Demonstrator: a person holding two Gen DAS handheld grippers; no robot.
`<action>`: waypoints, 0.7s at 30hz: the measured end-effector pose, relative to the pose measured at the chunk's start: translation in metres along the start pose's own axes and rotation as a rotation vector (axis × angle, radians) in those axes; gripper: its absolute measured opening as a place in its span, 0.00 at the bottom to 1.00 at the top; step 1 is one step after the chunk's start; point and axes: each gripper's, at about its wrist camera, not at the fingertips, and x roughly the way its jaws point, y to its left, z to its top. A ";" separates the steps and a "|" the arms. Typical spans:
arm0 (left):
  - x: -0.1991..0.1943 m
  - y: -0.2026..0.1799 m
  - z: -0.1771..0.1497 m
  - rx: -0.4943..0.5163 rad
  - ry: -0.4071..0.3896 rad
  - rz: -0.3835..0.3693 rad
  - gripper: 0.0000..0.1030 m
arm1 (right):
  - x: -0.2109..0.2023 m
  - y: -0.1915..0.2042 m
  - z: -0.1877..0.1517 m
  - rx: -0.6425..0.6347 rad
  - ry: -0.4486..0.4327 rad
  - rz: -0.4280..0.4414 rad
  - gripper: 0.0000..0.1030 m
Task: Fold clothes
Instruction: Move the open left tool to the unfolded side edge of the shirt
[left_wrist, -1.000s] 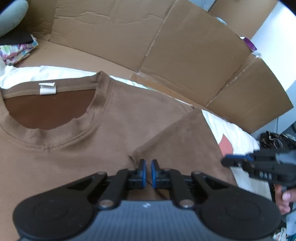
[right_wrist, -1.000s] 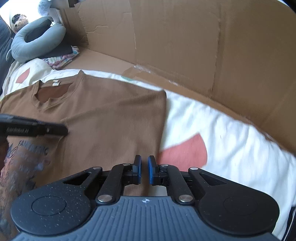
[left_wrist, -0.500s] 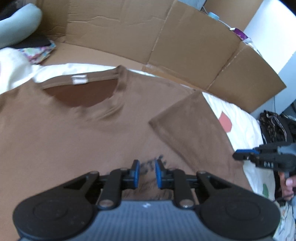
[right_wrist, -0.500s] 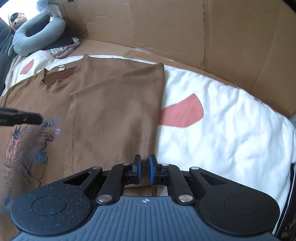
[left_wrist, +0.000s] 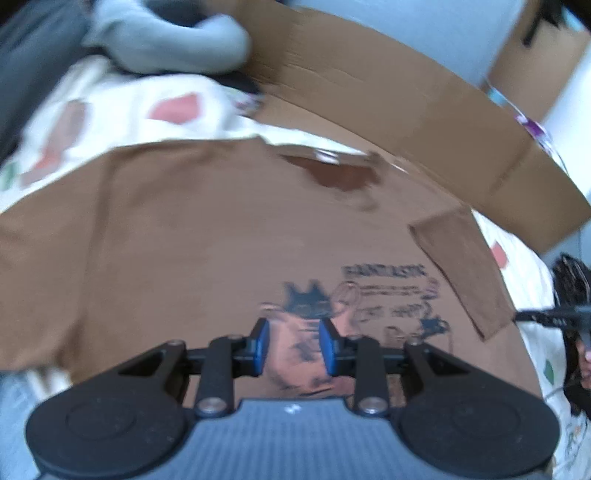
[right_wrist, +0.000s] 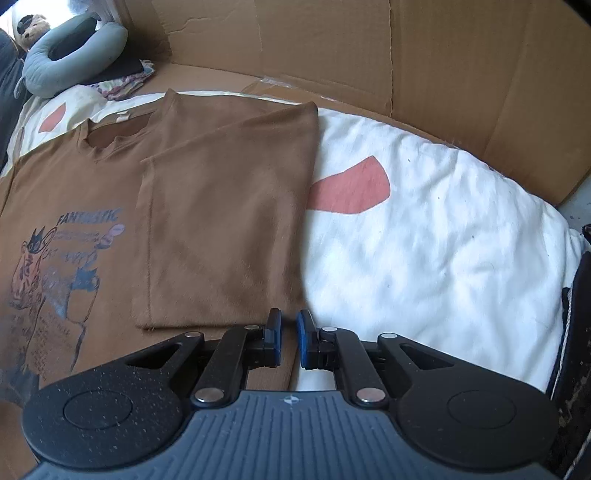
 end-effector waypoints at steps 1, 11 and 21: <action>-0.006 0.008 -0.002 -0.024 -0.009 0.017 0.31 | -0.002 0.000 -0.001 0.000 0.002 0.001 0.11; -0.038 0.073 -0.010 -0.125 -0.048 0.193 0.35 | -0.021 0.010 -0.007 -0.020 -0.014 0.010 0.12; -0.038 0.112 -0.026 -0.206 -0.059 0.298 0.45 | -0.036 0.027 -0.007 -0.058 -0.057 0.036 0.13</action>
